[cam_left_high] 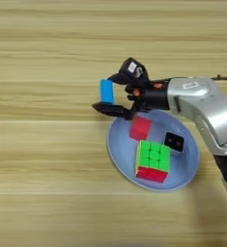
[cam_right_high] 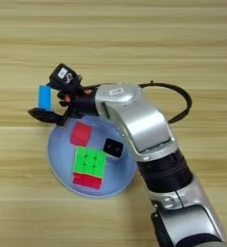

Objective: Move the objects on the table

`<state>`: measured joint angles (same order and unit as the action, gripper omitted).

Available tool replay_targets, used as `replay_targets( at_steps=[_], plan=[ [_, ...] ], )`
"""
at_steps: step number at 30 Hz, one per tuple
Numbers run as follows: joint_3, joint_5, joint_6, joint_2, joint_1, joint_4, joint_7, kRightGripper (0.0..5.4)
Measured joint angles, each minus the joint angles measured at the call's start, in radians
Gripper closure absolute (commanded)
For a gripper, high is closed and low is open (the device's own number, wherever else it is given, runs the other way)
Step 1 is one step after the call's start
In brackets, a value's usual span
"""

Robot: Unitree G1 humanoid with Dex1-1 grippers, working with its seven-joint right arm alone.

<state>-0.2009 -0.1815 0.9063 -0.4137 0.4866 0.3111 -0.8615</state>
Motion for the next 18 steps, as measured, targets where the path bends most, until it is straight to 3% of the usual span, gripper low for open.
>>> replay_targets(
  at_steps=[8, 18],
  plan=[
    [0.139, -0.047, -0.047, -0.101, -0.039, -0.039, -0.038, 0.91],
    [0.186, -0.054, -0.159, -0.172, -0.122, -0.092, -0.069, 0.91]
  ],
)
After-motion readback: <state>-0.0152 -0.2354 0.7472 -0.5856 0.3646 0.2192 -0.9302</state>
